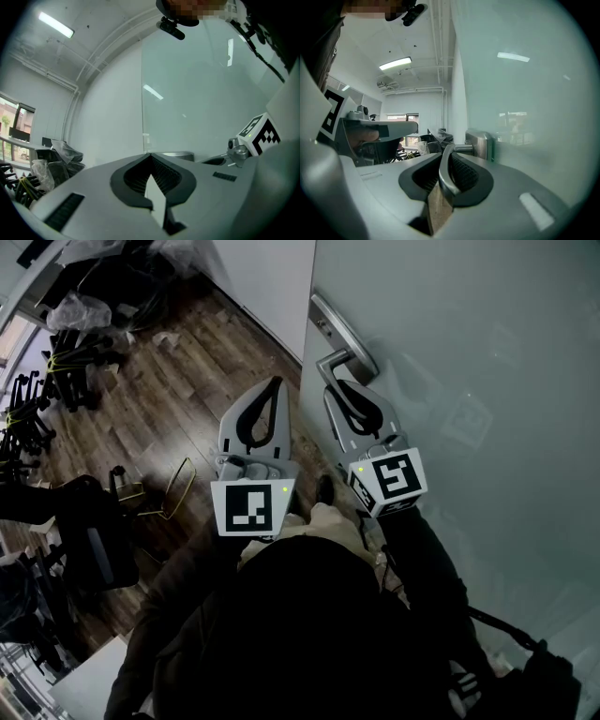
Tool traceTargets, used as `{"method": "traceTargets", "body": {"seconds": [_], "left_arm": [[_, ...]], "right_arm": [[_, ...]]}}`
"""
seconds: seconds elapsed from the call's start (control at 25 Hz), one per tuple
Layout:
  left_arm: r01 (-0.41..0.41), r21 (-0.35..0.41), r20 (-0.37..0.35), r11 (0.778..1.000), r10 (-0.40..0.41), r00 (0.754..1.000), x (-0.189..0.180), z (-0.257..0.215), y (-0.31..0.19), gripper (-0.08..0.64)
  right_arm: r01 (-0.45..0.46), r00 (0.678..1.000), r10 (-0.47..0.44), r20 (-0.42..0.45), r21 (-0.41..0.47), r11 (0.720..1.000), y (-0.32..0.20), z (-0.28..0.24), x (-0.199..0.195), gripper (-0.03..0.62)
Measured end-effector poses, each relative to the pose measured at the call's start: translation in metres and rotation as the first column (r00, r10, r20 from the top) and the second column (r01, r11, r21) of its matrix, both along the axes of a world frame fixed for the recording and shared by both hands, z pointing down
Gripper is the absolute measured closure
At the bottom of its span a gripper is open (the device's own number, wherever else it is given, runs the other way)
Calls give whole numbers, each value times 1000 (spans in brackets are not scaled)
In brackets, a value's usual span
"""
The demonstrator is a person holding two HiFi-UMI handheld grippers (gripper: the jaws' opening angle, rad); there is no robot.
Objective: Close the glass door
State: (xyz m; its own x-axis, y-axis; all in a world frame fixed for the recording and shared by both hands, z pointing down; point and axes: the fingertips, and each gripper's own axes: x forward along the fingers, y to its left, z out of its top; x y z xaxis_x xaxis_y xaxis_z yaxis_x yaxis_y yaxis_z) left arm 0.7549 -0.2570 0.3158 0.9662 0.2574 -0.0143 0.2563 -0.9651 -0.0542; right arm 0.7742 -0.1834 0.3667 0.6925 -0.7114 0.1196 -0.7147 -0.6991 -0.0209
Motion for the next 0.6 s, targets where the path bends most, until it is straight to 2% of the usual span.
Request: {"method": "traceTargets", "body": {"seconds": [0.2,0.36,0.6], "left_arm": [[61,-1,-10,998,-61,998,-30,-5,-30,563],[98,15,-20,995,-97,995,-59,3,-27,563],[186,-16,0,982,-186,983,-131,3,-39,563]], "right_arm": [[35,999,-35,3,-3,999,-24,-5,-26,535],[76,997,-76,-1,0,997,-33,4,-43,535],[128,992,-129,9,4,992,-56,3,-89,535]]}}
